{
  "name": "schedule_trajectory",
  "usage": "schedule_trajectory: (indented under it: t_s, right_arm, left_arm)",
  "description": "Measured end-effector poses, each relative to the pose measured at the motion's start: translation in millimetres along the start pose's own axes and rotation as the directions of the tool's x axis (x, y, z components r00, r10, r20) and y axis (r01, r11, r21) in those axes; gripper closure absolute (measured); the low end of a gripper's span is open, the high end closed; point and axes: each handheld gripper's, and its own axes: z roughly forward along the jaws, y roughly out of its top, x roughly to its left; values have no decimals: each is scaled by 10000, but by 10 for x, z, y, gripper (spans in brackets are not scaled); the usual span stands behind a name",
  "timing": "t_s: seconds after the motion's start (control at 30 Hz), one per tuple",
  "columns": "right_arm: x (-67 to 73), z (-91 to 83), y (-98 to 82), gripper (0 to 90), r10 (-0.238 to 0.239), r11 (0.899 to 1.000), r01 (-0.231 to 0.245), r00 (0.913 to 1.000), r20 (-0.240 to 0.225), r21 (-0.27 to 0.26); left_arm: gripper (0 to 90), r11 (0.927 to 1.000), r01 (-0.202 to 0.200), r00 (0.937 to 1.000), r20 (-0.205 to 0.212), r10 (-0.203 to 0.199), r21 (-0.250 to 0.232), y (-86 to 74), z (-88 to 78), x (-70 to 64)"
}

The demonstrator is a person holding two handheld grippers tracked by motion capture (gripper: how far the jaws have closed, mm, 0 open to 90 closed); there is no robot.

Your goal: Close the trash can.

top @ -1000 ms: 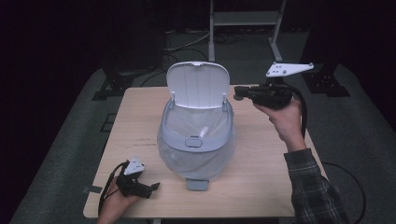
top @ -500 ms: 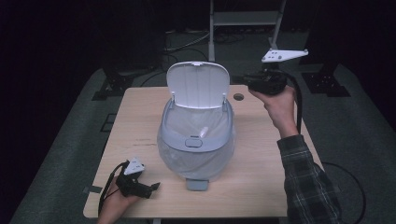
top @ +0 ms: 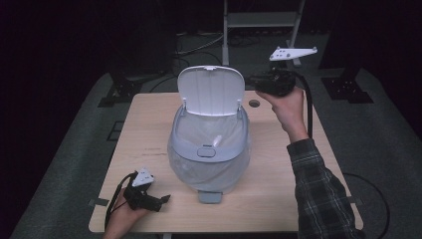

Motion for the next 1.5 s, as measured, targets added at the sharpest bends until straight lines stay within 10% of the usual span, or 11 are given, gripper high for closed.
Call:
schedule_trajectory:
  t_s: [1.5]
  right_arm:
    - [604,-138,-275,899,-917,9939,1012,9789,-1824,436]
  left_arm:
    - [0,10000,-32,10000,45,32,-12,0,1,-4]
